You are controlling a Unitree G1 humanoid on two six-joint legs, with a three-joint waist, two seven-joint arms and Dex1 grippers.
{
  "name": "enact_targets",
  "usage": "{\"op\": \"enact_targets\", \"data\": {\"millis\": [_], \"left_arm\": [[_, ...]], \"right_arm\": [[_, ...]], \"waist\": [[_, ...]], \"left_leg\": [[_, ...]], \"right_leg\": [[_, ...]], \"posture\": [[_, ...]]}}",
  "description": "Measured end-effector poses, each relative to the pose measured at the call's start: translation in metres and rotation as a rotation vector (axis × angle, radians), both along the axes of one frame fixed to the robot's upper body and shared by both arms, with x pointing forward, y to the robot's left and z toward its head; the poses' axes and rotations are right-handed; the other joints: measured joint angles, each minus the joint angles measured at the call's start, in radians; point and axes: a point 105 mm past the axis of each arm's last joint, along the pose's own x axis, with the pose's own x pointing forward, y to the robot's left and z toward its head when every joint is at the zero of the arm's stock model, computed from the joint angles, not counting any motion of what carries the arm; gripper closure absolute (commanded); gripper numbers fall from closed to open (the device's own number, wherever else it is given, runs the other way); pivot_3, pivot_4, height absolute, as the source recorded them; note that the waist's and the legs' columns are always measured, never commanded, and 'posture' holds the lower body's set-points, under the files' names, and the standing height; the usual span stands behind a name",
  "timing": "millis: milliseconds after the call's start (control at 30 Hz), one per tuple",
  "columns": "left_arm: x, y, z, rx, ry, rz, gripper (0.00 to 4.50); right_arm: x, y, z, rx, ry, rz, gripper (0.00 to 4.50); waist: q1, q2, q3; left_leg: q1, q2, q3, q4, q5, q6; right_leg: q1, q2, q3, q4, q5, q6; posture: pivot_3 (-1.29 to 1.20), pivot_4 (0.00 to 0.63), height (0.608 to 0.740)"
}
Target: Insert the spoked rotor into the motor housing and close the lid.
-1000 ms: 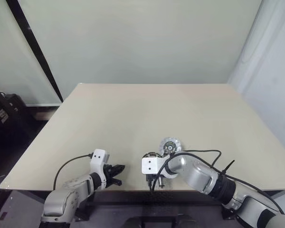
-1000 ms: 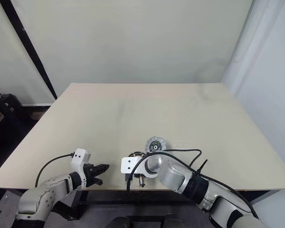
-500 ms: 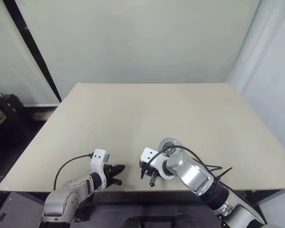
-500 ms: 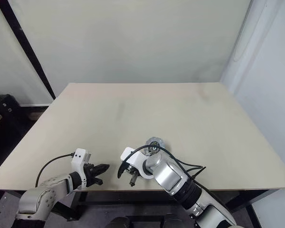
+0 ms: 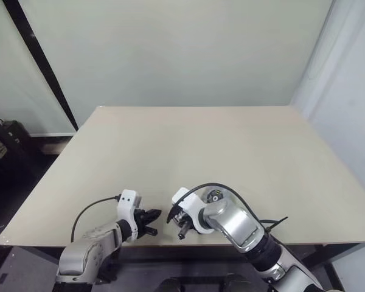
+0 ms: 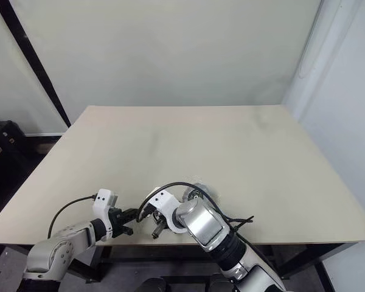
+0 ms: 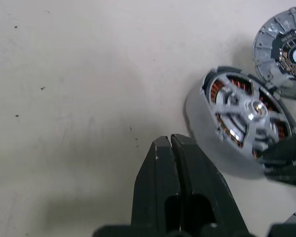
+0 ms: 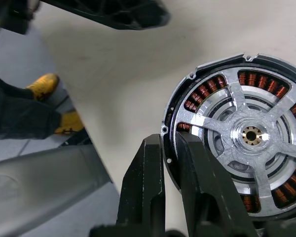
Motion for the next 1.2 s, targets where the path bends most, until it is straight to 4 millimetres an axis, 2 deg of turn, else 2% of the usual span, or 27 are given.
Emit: {"op": "enact_targets", "data": {"millis": [233,433,600,700,800,933,1000,1100,1200], "left_arm": [[0.0,0.0,0.0,0.002,-0.003,0.002,4.5],[0.0,-0.001,0.0,0.002,-0.003,0.001,4.5],[0.001,0.0,0.0,-0.002,-0.012,-0.004,4.5],[0.001,-0.001,0.003,-0.01,-0.038,-0.031,4.5],[0.0,0.0,0.008,-0.017,-0.077,-0.064,4.5],[-0.008,0.003,0.007,-0.025,-0.081,-0.101,4.5],[-0.011,0.004,0.006,-0.03,-0.077,-0.109,4.5],[-0.012,0.005,0.006,-0.031,-0.079,-0.111,4.5],[-0.012,0.005,0.007,-0.031,-0.083,-0.114,4.5]], "right_arm": [[-0.01,0.003,-0.002,-0.005,0.007,0.094,2.07],[-0.013,0.009,0.019,0.054,-0.054,0.143,0.01],[-0.011,0.004,0.04,0.116,-0.098,0.129,0.01],[0.005,-0.009,0.056,0.15,-0.164,0.046,0.01],[0.026,-0.032,0.064,0.143,-0.24,-0.046,0.01],[0.06,-0.076,0.081,0.118,-0.399,-0.195,0.01],[0.079,-0.107,0.087,0.049,-0.508,-0.263,0.01],[0.097,-0.146,0.088,-0.085,-0.632,-0.306,0.01],[0.106,-0.179,0.077,-0.249,-0.693,-0.295,0.01]], "waist": [[0.0,0.0,0.0],[0.001,0.0,0.0],[0.001,0.0,0.0],[0.001,0.0,0.0],[0.001,0.0,0.0],[0.001,0.001,0.0],[0.001,0.001,0.001],[0.001,0.001,0.001],[0.001,0.001,0.001]], "left_leg": [[0.0,0.0,0.0,0.0,0.0,0.0],[0.0,0.0,-0.001,0.001,0.0,0.0],[0.0,0.0,0.0,0.001,0.0,0.0],[0.0,0.0,0.0,0.002,0.0,0.0],[0.0,-0.001,0.0,0.001,0.0,0.0],[-0.001,-0.001,0.0,0.001,0.0,0.0],[-0.002,-0.001,0.0,0.0,0.0,0.0],[-0.002,-0.001,0.001,-0.001,0.0,0.0],[-0.002,-0.001,0.002,-0.002,-0.001,0.002]], "right_leg": [[0.0,0.0,0.0,0.0,0.0,0.0],[0.001,0.0,0.0,0.0,0.0,0.0],[0.0,0.0,0.0,0.0,0.0,0.0],[0.001,0.0,0.0,0.0,0.0,0.0],[0.001,-0.001,0.0,-0.001,0.0,-0.001],[0.0,-0.001,0.0,-0.003,0.0,-0.001],[0.001,-0.002,0.0,-0.005,0.0,-0.001],[0.002,-0.001,0.0,-0.009,0.0,0.0],[0.003,-0.001,0.0,-0.011,0.0,0.0]], "posture": [[0.0,0.0,0.74],[0.0,0.0,0.74],[0.0,0.0,0.74],[0.0,0.0,0.74],[0.0,0.0,0.74],[0.0,0.0,0.74],[0.0,0.0,0.74],[0.0,0.0,0.74],[0.0,0.0,0.74]]}}
